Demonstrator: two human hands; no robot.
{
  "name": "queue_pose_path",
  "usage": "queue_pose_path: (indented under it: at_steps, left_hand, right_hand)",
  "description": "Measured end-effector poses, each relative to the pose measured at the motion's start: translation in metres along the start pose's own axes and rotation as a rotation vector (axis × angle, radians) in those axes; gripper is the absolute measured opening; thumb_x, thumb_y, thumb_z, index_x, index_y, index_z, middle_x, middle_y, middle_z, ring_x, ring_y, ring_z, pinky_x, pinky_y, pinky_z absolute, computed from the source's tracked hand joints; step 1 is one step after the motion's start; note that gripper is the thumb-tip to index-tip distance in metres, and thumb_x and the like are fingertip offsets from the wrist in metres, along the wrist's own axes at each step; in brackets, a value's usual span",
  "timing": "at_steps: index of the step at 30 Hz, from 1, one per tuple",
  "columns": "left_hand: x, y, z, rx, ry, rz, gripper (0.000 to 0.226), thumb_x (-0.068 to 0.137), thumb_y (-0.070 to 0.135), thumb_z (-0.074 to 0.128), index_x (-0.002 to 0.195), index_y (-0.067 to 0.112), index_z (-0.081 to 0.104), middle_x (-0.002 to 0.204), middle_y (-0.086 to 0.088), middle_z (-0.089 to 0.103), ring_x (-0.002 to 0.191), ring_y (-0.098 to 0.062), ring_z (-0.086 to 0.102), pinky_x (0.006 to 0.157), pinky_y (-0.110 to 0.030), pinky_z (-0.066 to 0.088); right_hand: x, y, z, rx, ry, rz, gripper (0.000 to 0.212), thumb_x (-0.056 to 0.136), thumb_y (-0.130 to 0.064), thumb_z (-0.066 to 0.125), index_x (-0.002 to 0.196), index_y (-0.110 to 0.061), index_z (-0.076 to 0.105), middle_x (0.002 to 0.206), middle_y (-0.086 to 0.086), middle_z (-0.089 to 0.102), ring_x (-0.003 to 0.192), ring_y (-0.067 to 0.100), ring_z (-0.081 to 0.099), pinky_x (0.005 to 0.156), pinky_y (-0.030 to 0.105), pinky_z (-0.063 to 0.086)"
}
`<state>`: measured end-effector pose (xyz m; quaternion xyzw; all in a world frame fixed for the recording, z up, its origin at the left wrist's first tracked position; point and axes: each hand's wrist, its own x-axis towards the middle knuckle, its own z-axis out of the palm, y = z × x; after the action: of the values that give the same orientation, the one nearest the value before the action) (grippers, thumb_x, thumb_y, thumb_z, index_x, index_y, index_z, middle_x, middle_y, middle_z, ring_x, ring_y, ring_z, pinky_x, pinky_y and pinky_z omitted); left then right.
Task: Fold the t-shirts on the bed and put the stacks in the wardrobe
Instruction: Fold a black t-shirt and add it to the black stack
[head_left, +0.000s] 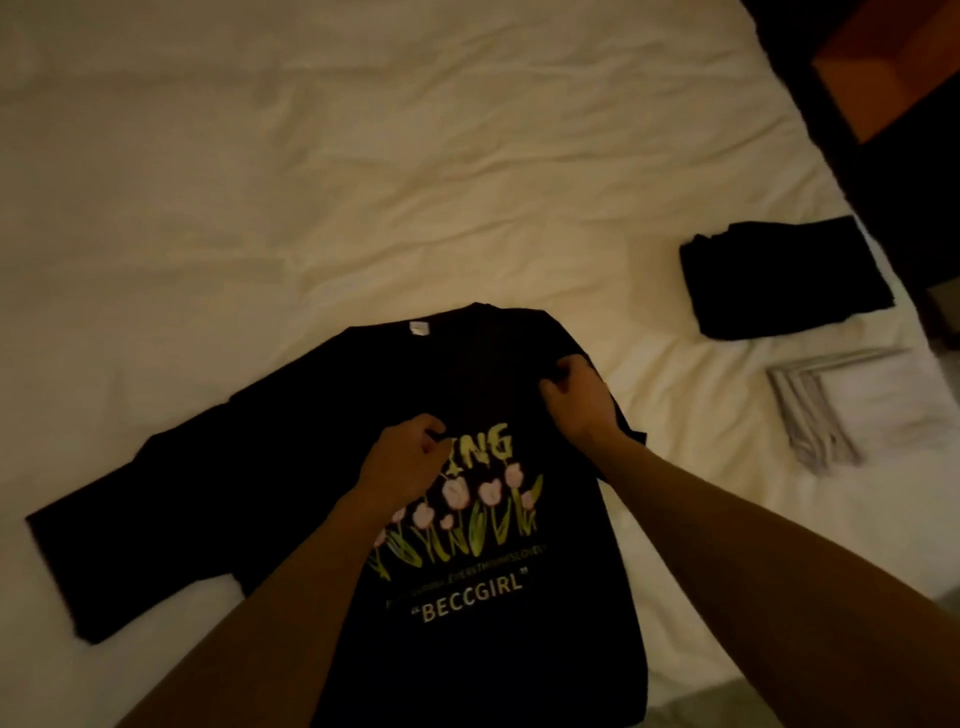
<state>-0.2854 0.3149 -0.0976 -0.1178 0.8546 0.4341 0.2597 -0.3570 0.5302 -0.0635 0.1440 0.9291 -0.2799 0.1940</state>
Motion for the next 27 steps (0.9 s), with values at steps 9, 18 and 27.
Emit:
queue_pose_path:
  at_steps: [9,18,27]
  left_hand:
    - [0.042,0.065,0.103,-0.019,-0.055,0.088,0.045,0.100,0.027,0.056,0.142,0.015,0.045,0.090,0.005,0.060,0.079,-0.013,0.058,0.064,-0.025,0.043]
    - [0.060,0.096,0.143,-0.045,0.111,-0.016,0.032,0.100,0.027,0.056,0.127,0.010,0.053,0.089,-0.004,0.063,0.084,-0.023,0.062,0.077,-0.042,0.054]
    - [0.089,0.121,0.152,0.275,0.291,0.122,0.029,0.098,0.032,0.056,0.120,0.014,0.058,0.112,-0.006,0.059,0.101,-0.023,0.056,0.075,-0.035,0.047]
  right_hand:
    - [0.056,0.123,-0.032,0.243,-0.297,0.185,0.053,0.088,-0.039,0.070,0.124,-0.006,0.050,0.117,0.014,0.059,0.107,0.032,0.061,0.094,0.047,0.051]
    - [0.090,0.144,-0.059,0.093,-0.176,-0.075,0.034,0.102,-0.026,0.046,0.073,-0.012,0.059,0.066,0.001,0.056,0.058,0.012,0.050,0.058,0.027,0.035]
    - [0.127,0.160,-0.092,0.277,-0.258,0.025,0.046,0.092,-0.051,0.060,0.101,-0.006,0.064,0.085,0.010,0.068,0.073,0.022,0.063,0.070,0.032,0.049]
